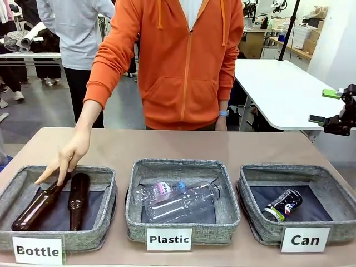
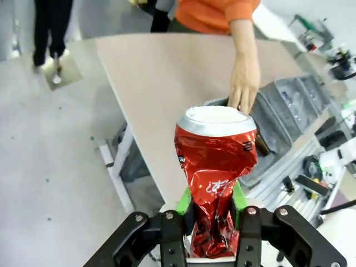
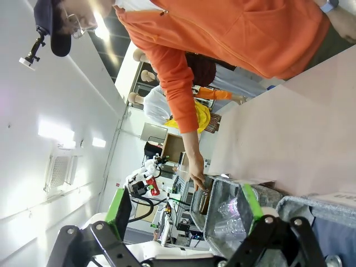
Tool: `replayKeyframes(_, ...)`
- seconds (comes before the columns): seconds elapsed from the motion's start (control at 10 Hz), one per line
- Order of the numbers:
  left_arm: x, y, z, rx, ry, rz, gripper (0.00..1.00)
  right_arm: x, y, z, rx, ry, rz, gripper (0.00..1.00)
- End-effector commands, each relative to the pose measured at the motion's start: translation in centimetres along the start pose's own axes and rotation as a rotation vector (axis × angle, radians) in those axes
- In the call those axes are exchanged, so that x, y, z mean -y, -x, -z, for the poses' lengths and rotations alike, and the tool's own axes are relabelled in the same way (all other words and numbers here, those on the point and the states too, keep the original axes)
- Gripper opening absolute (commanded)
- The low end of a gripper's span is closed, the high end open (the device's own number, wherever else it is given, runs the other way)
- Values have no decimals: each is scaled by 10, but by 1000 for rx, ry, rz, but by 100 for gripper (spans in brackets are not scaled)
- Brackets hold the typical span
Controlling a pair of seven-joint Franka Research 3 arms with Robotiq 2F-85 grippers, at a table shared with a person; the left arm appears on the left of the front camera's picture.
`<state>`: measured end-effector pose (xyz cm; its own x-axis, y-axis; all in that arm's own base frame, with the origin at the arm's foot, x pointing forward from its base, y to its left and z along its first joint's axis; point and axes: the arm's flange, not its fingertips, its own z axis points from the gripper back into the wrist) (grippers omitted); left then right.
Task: Sort the can waste into the basket.
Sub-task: Pick up the can waste from the table and place it in the right Fabric basket.
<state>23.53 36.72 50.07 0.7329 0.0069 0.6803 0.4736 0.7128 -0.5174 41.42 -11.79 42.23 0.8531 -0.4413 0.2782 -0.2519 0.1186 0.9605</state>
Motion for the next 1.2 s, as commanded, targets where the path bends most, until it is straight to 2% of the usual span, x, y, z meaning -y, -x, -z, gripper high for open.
replayKeyframes(0.0, 4, -23, 7, -9, 29, 38, 27, -2, 1, -2, -12, -3, -4, 100)
replayKeyframes(0.2, 18, -36, 26, -53, 30, 71, 27, -2, 1, -2, -12, -3, -4, 100)
replayKeyframes(0.3, 33, -44, 40, -149, 115, 142, 27, -2, 1, -2, -12, -3, -4, 100)
replayKeyframes(0.4, 54, -55, 61, -216, 121, 142, 27, -2, 1, -2, -12, -3, -4, 100)
replayKeyframes(0.5, 85, -67, 94, -311, 104, 188, 27, -2, 1, -2, -12, -3, -4, 100)
replayKeyframes(0.6, 115, -76, 128, -376, 48, 304, 27, -2, 1, -2, -12, -3, -4, 100)
replayKeyframes(0.7, 144, -87, 166, -435, 101, 425, 27, -2, 1, -2, -12, -3, -4, 100)
replayKeyframes(0.9, 207, -96, 255, -487, 156, 582, 27, -2, 1, -2, -12, -3, -4, 100)
replayKeyframes(1.1, 294, -86, 354, -508, 148, 793, 27, -2, 1, -2, -12, -3, -4, 100)
